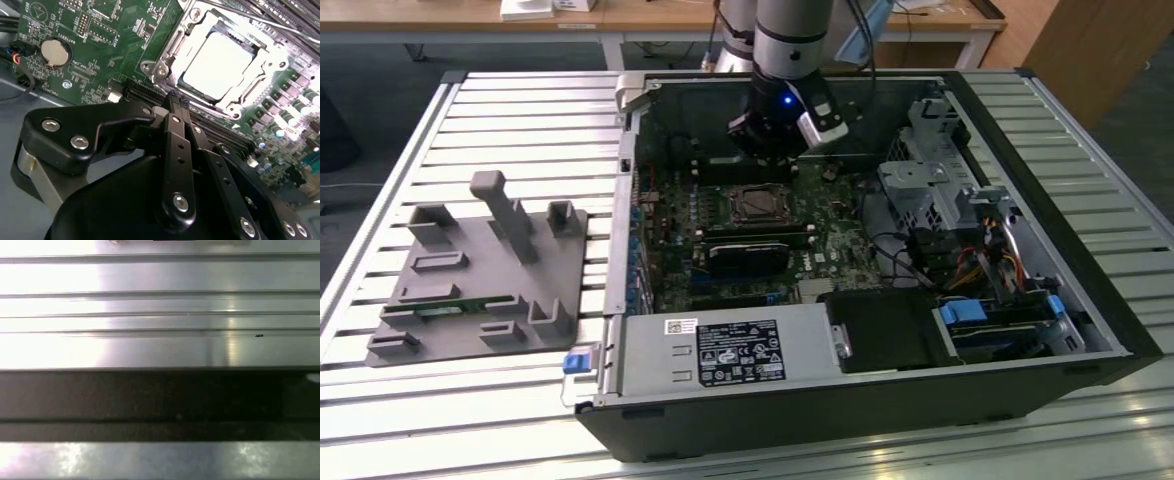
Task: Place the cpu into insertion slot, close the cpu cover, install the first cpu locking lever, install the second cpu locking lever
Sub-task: 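Install the first cpu locking lever, then install the second cpu locking lever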
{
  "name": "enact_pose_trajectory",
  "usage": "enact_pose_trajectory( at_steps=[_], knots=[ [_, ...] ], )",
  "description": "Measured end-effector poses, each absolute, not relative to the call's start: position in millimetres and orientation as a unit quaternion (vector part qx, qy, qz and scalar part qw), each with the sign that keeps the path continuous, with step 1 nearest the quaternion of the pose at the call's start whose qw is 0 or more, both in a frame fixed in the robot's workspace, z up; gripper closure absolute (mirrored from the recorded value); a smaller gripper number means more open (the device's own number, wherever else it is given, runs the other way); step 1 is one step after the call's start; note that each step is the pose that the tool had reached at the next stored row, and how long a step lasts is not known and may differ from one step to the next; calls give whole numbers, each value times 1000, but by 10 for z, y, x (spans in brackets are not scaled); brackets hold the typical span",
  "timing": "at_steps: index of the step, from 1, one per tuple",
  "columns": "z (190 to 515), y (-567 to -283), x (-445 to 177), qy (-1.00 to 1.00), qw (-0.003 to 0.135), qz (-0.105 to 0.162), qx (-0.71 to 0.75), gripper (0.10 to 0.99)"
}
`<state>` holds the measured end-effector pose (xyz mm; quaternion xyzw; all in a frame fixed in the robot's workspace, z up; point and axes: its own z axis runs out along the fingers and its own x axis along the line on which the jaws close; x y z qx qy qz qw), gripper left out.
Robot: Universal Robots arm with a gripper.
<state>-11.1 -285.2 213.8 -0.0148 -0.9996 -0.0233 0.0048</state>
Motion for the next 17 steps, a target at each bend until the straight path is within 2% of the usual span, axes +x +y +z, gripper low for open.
enact_pose_trajectory(
  at_steps=[17],
  knots=[
    [2138, -2907, -110, -1000, 5, -23, -15, 980]
  ],
)
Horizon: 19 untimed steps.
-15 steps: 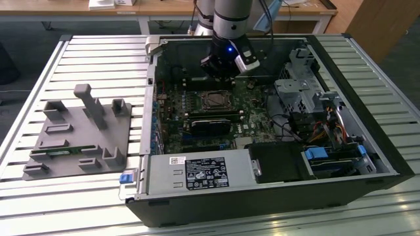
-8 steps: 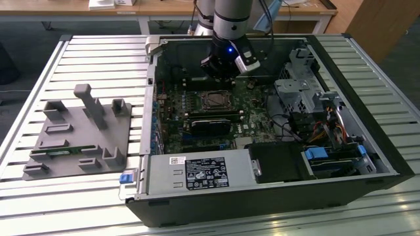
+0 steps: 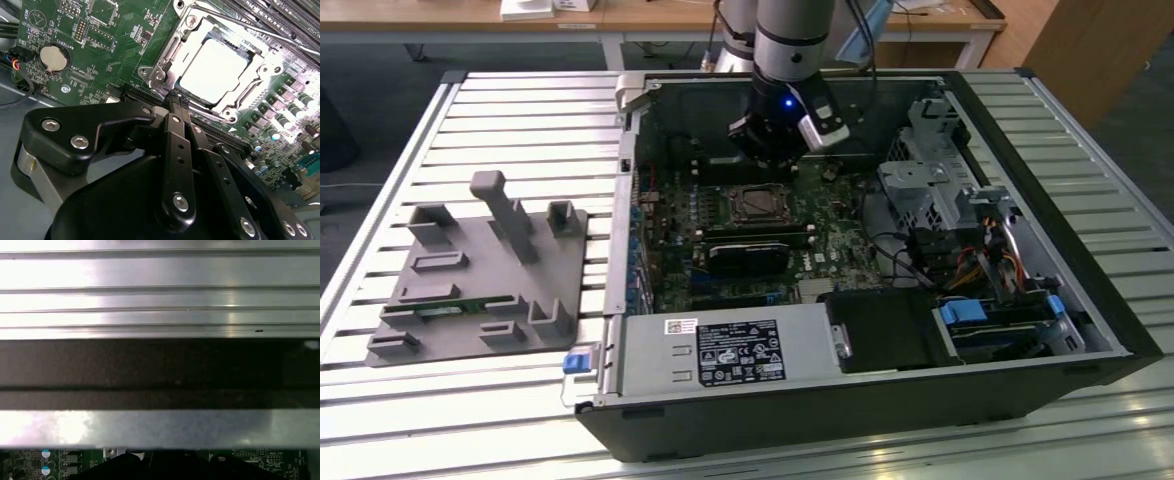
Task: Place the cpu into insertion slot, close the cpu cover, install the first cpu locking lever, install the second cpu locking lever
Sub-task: 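Install the second cpu locking lever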
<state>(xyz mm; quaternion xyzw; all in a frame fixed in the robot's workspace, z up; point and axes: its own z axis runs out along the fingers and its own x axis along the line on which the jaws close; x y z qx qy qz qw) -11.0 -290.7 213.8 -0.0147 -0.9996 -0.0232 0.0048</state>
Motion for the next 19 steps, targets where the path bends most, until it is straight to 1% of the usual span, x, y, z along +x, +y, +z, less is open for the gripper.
enact_pose_trajectory(
  at_steps=[19],
  knots=[
    [2173, -3018, -111, -1000, 5, -23, -15, 980]
  ],
)
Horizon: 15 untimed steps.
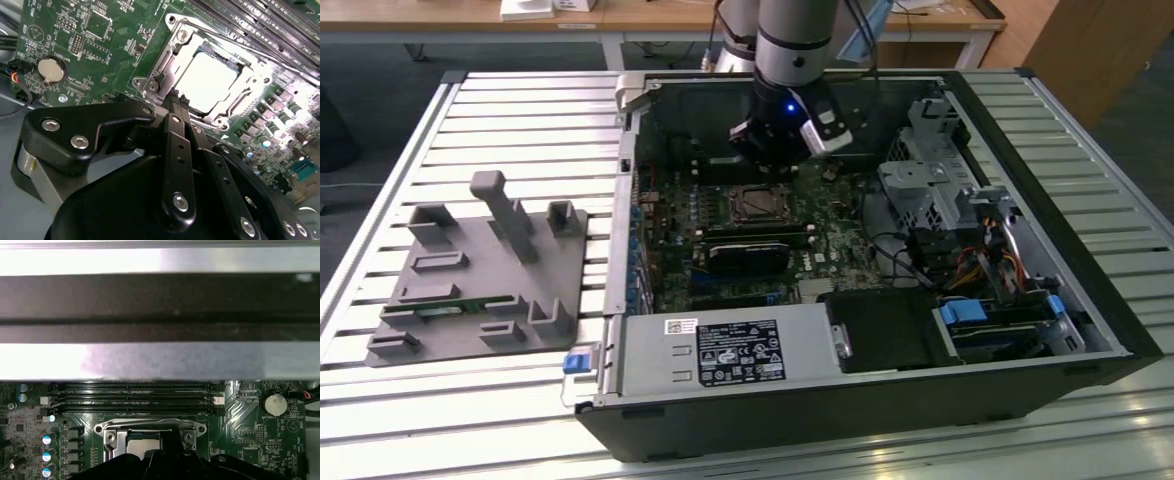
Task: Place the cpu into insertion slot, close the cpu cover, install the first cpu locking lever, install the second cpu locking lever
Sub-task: 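Install the second cpu locking lever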
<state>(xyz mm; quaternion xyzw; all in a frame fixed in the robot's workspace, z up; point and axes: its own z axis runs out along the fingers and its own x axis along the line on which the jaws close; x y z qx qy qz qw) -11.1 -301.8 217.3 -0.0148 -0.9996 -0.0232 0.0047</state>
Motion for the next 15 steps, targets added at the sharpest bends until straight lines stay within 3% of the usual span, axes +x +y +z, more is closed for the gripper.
enact_pose_trajectory(
  at_steps=[8, 15],
  knots=[
    [2352, -3038, -110, -1000, 4, -23, -15, 980],
    [2352, -3250, -110, -1000, 4, -23, -15, 980]
  ],
)
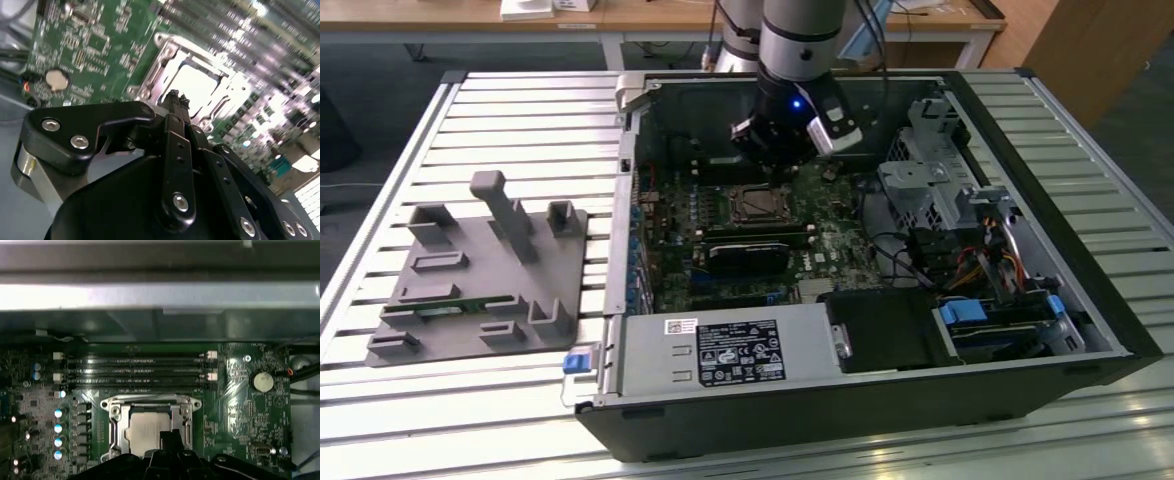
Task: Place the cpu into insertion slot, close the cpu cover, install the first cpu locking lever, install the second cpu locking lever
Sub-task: 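Install the second cpu locking lever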
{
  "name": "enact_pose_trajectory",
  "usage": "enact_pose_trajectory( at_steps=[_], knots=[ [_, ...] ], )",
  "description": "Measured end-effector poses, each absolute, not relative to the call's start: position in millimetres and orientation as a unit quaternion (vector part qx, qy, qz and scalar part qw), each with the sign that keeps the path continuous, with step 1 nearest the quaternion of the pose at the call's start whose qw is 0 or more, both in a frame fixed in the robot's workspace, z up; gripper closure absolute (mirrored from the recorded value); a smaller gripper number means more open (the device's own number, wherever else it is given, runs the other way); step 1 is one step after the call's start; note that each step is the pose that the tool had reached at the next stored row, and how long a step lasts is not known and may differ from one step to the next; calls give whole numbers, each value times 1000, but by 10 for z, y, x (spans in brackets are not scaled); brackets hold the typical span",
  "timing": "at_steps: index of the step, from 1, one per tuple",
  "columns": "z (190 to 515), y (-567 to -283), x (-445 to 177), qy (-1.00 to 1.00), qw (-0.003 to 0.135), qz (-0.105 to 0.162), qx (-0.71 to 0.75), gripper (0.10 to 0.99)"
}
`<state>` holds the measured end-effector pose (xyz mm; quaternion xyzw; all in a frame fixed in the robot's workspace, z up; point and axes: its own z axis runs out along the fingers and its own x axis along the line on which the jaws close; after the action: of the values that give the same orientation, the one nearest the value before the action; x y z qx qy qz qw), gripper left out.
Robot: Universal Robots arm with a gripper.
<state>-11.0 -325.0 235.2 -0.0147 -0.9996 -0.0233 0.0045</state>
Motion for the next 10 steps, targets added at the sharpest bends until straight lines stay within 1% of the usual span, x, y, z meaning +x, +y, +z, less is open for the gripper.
enact_pose_trajectory(
  at_steps=[7, 8, 10],
  knots=[
    [2350, -3426, -99, -1000, 5, -26, -15, 980],
    [2348, -3450, -99, -999, 5, -28, -15, 980],
    [2341, -3477, -99, -999, 6, -41, -15, 980]
  ],
)
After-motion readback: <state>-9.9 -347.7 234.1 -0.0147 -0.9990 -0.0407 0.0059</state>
